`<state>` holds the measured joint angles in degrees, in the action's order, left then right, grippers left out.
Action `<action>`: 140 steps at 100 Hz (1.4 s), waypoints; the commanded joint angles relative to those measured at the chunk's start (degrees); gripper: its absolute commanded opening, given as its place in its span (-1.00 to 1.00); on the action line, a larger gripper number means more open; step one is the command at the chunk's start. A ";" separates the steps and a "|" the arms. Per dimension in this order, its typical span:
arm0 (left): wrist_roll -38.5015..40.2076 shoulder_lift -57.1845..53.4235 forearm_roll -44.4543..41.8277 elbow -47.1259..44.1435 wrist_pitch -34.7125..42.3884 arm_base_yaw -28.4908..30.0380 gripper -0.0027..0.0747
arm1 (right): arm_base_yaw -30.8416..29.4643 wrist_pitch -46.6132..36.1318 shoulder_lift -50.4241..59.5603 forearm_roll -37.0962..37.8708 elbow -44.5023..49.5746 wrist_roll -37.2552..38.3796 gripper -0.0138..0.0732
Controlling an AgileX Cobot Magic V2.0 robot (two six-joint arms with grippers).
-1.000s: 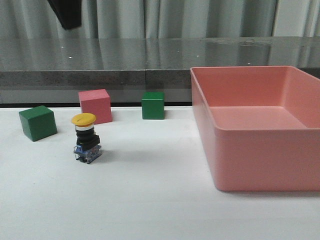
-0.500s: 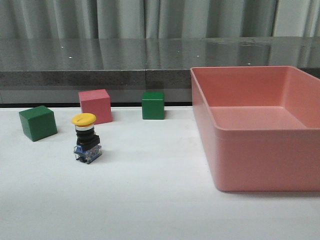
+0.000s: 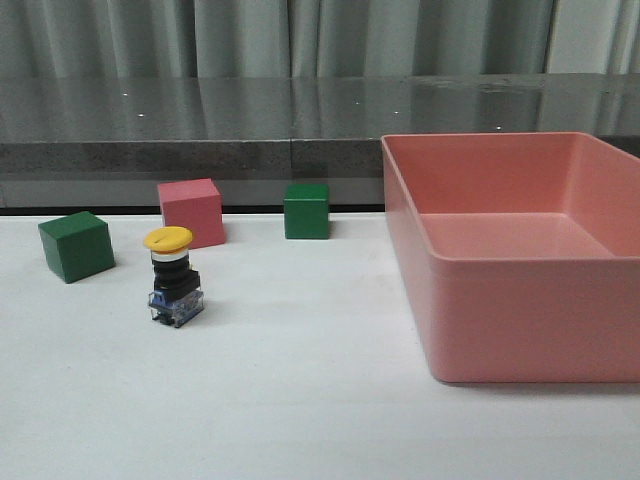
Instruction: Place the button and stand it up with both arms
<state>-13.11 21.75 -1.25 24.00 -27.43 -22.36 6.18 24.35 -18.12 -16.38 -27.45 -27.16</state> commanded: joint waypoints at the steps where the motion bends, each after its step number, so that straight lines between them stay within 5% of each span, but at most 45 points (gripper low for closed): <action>1: 0.74 -3.23 0.78 -1.07 5.86 0.33 -0.98 | -0.29 -4.25 -0.39 -0.19 -1.51 -0.11 -0.86; 77: 3.55 -6.13 -1.94 -4.81 8.01 0.74 -0.98 | -0.29 -4.25 -0.39 -0.19 -1.51 -0.11 -0.86; 113: 5.04 -19.22 -1.10 -12.03 14.60 16.80 -0.98 | -0.29 -4.25 -0.39 -0.19 -1.51 -0.11 -0.86; 140: 6.65 -23.72 4.61 -20.65 22.45 22.09 -0.98 | -0.29 -4.30 -0.44 -0.19 -1.51 -0.11 -0.86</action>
<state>-8.42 -0.28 1.87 3.44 -11.67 -0.79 6.18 24.43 -18.12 -16.38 -27.45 -27.16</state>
